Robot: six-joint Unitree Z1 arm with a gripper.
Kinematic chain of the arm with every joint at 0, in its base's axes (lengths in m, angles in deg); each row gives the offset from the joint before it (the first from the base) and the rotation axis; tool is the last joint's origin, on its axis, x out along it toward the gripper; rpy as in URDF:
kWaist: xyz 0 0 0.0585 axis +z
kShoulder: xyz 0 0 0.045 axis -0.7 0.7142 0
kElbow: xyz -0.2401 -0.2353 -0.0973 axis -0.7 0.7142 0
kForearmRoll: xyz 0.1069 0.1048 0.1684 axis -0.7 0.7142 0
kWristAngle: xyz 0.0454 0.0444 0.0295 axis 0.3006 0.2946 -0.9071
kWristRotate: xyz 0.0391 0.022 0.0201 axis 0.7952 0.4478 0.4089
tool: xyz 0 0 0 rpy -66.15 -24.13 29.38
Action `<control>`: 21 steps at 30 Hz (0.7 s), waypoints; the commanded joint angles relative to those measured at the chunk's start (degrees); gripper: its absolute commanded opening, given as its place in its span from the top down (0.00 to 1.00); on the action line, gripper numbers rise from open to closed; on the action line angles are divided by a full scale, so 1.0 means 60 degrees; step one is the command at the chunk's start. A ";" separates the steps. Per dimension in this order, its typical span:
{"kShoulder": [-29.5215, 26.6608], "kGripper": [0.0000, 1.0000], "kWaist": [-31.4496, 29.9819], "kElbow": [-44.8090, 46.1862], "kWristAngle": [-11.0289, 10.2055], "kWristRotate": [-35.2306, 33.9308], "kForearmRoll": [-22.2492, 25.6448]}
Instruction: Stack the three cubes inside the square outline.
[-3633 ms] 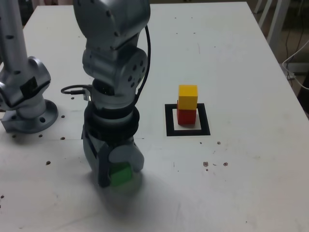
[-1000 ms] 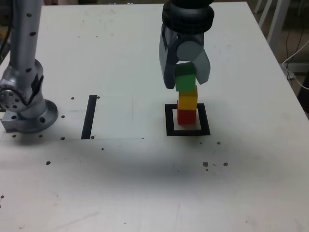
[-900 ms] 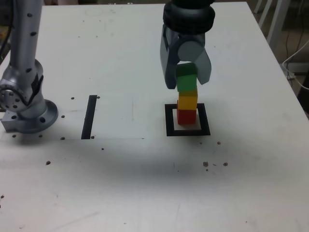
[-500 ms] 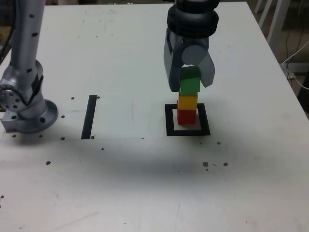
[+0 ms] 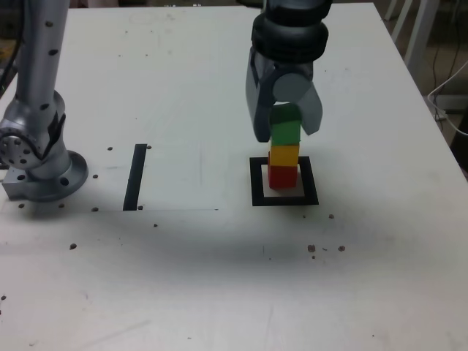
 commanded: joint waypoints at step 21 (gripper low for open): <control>-0.0714 0.01 -0.0027 0.0387 0.0009 0.0439 -0.0244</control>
